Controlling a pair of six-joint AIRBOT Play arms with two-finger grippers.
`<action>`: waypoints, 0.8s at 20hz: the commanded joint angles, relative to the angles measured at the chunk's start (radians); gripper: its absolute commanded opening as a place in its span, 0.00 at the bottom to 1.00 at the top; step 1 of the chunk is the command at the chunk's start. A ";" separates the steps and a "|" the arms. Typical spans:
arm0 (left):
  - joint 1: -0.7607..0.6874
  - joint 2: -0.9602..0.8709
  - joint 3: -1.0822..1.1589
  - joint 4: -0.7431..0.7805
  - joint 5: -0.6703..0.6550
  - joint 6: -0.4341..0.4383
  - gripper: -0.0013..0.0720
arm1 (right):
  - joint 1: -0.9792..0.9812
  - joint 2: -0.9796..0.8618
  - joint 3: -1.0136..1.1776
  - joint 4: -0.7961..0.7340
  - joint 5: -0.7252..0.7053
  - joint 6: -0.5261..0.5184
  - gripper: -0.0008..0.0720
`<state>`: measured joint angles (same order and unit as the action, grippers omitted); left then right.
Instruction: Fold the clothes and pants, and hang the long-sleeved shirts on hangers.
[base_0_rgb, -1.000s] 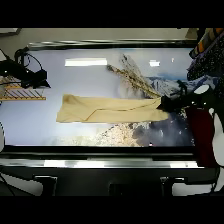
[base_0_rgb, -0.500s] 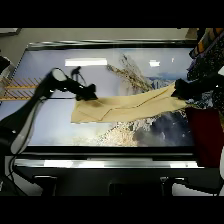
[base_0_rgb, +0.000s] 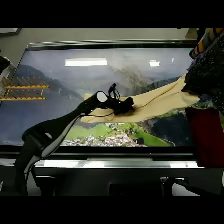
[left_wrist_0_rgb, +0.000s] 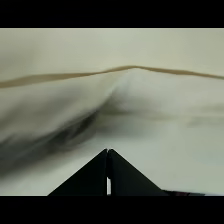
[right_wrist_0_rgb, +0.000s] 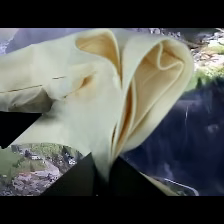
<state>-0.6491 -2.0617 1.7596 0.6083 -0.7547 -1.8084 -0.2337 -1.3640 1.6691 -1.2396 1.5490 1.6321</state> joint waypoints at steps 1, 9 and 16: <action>-0.069 -0.083 0.098 -0.056 0.055 -0.041 0.04 | 0.000 0.029 0.016 -0.014 0.014 0.006 0.05; -0.155 -0.169 0.212 -0.062 0.016 -0.136 0.04 | 0.000 0.044 0.016 -0.008 -0.002 0.001 0.05; 0.092 0.018 0.212 0.308 -0.418 -0.082 0.04 | 0.002 0.043 0.013 0.097 -0.003 -0.023 0.05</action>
<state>-0.6533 -2.1319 1.9686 0.7048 -0.9852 -1.9121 -0.2333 -1.3209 1.6836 -1.2091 1.5471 1.6165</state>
